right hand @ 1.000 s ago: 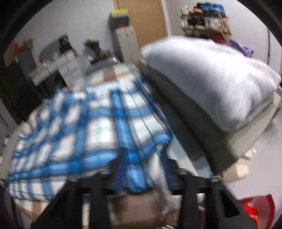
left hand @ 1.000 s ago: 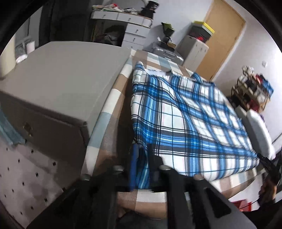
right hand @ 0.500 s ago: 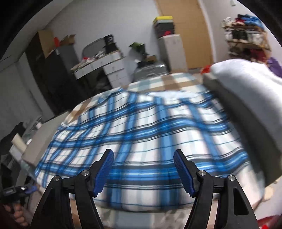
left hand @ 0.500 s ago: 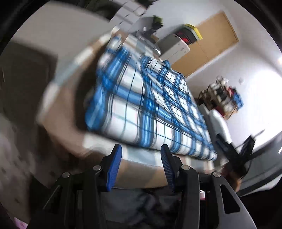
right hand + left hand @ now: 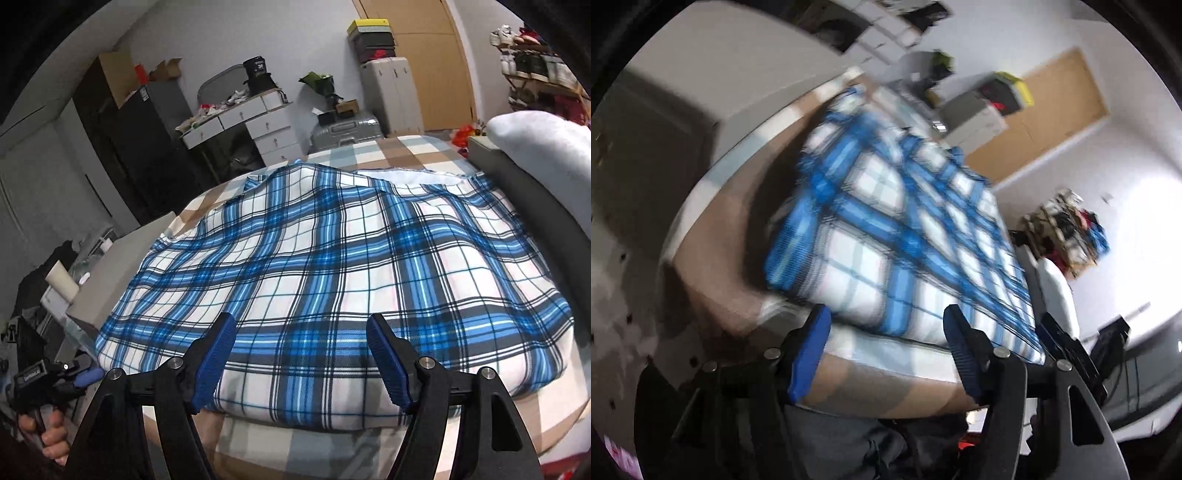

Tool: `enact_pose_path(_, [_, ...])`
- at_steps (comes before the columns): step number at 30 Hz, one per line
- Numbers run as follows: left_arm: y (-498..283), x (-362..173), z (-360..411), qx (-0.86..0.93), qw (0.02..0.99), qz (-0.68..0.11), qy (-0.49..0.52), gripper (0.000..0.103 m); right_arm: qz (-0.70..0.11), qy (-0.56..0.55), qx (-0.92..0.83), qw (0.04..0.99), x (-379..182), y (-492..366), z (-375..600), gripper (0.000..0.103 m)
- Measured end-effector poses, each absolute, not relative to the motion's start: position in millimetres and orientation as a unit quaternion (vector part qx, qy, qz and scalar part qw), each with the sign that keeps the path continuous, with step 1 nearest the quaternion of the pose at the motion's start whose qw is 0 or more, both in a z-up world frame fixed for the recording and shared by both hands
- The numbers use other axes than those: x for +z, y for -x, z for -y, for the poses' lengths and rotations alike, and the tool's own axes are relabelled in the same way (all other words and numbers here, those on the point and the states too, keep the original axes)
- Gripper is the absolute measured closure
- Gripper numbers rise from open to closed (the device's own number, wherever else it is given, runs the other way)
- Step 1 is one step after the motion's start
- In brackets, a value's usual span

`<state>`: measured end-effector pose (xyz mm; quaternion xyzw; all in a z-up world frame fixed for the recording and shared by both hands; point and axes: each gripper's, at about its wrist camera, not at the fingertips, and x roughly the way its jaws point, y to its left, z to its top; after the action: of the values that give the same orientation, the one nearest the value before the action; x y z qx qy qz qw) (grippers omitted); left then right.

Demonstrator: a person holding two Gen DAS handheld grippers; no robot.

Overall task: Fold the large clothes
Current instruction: 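Open both grippers and lift them away from the plaid shirt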

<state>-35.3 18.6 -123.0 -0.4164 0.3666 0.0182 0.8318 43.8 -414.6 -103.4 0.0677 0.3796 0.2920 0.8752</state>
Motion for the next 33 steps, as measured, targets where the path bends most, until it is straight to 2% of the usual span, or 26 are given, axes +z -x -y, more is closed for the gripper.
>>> enact_pose_path(5, [35,-135,-23,0.017,0.817,-0.364,0.447,0.044,-0.378,-0.056,0.297,0.875,-102,-42,411,0.029])
enact_pose_path(8, [30,-134,-24,0.020,0.816,-0.355,0.455,0.034,-0.381,-0.065,0.295,0.874,-104,-44,411,0.029])
enact_pose_path(16, [17,-136,-29,0.048,0.810,-0.321,0.488,0.034,-0.385,-0.064,0.289,0.874,-103,-45,414,0.029])
enact_pose_path(17, [14,-134,-28,0.056,0.812,-0.316,0.488,0.036,-0.386,-0.063,0.290,0.873,-104,-45,413,0.029])
enact_pose_path(20, [-5,-133,-22,0.102,0.818,-0.341,0.452,0.073,-0.390,-0.054,0.296,0.870,-104,-46,405,0.029])
enact_pose_path(21, [-9,-133,-20,0.105,0.823,-0.343,0.440,0.082,-0.391,-0.048,0.298,0.870,-103,-45,401,0.029])
enact_pose_path(27, [6,-110,-11,0.113,0.871,-0.327,0.349,0.091,-0.374,-0.002,0.311,0.874,-97,-34,382,0.028])
enact_pose_path(32, [40,-111,-20,0.141,0.876,-0.327,0.326,0.091,-0.388,-0.008,0.315,0.866,-105,-38,379,0.027])
enact_pose_path(33, [40,-112,-20,0.139,0.876,-0.322,0.330,0.089,-0.392,-0.009,0.317,0.864,-107,-40,377,0.027])
